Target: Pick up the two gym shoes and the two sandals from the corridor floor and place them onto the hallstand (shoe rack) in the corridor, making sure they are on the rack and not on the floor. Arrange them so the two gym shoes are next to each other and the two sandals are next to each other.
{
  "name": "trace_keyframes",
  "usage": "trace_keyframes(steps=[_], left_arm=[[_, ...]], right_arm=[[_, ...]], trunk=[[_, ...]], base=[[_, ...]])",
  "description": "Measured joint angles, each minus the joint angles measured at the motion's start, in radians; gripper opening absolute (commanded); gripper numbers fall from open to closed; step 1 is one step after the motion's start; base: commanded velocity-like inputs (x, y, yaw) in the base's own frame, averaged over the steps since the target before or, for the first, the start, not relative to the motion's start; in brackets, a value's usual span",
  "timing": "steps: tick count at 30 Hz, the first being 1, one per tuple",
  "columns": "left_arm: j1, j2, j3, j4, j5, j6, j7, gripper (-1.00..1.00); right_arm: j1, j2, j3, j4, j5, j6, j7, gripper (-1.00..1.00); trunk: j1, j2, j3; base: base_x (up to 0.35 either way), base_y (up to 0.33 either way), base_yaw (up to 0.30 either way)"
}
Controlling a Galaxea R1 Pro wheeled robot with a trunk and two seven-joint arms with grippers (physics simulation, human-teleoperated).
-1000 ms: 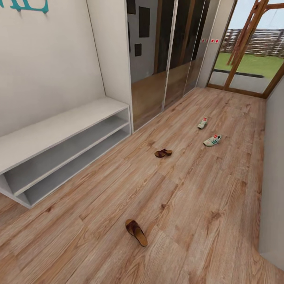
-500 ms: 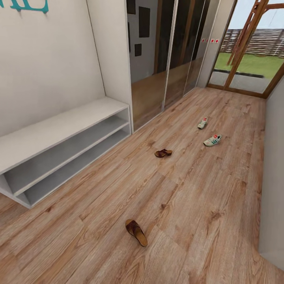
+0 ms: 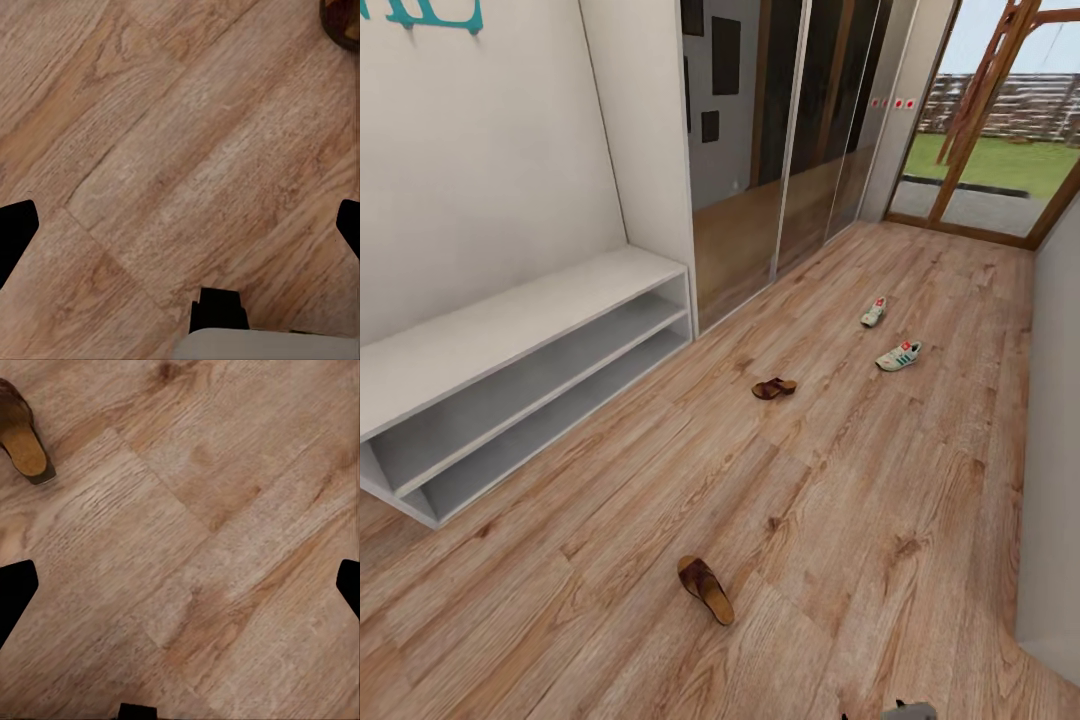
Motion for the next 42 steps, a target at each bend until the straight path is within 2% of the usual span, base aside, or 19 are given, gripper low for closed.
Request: trace_keyframes(steps=[3, 4, 6, 7, 10, 11, 14, 18, 42], left_arm=[[-0.055, 0.006, -0.003, -0.004, -0.001, 0.010, 0.000, 1.00], [-0.093, 0.015, -0.004, -0.001, 0.000, 0.018, -0.001, 1.00], [-0.114, 0.022, -0.004, 0.000, 0.001, 0.024, -0.001, 1.00], [-0.131, 0.027, -0.002, 0.001, 0.004, 0.033, -0.001, 1.00], [-0.140, 0.030, 0.002, 0.002, 0.006, 0.037, -0.001, 1.00], [-0.136, 0.032, 0.003, 0.000, 0.003, 0.036, 0.001, 1.00], [-0.134, 0.032, 0.003, 0.001, 0.003, 0.033, 0.001, 1.00], [-0.133, 0.029, 0.001, 0.002, 0.000, 0.028, 0.005, 1.00], [-0.133, 0.030, 0.004, 0.002, 0.009, 0.024, 0.009, 1.00]], right_arm=[[-0.007, -0.003, -0.001, -0.052, 0.049, 0.040, 0.001, 1.00], [-0.027, -0.004, 0.000, -0.088, 0.078, 0.095, 0.002, 1.00], [-0.049, -0.003, 0.000, -0.111, 0.093, 0.140, 0.002, 1.00], [-0.083, -0.003, 0.000, -0.132, 0.105, 0.205, 0.004, 1.00], [-0.138, -0.002, 0.000, -0.144, 0.113, 0.277, 0.026, 1.00], [-0.178, -0.001, 0.000, -0.149, 0.116, 0.320, 0.137, 1.00], [-0.191, -0.003, -0.002, -0.149, 0.118, 0.332, 0.199, 1.00], [-0.200, -0.014, -0.005, -0.154, 0.119, 0.341, 0.246, 1.00], [-0.202, -0.023, -0.008, -0.152, 0.120, 0.343, 0.250, 1.00]], trunk=[[0.000, 0.000, 0.000], [0.000, 0.000, 0.000], [0.000, 0.000, 0.000], [0.000, 0.000, 0.000], [0.000, 0.000, 0.000], [0.000, 0.000, 0.000], [0.000, 0.000, 0.000], [0.000, 0.000, 0.000], [0.000, 0.000, 0.000]], base=[[0.000, 0.000, 0.000], [0.000, 0.000, 0.000], [0.000, 0.000, 0.000], [0.000, 0.000, 0.000], [0.000, 0.000, 0.000], [0.000, 0.000, 0.000], [0.010, -0.004, 0.000], [0.108, -0.135, 0.000], [0.164, -0.235, 0.009]])
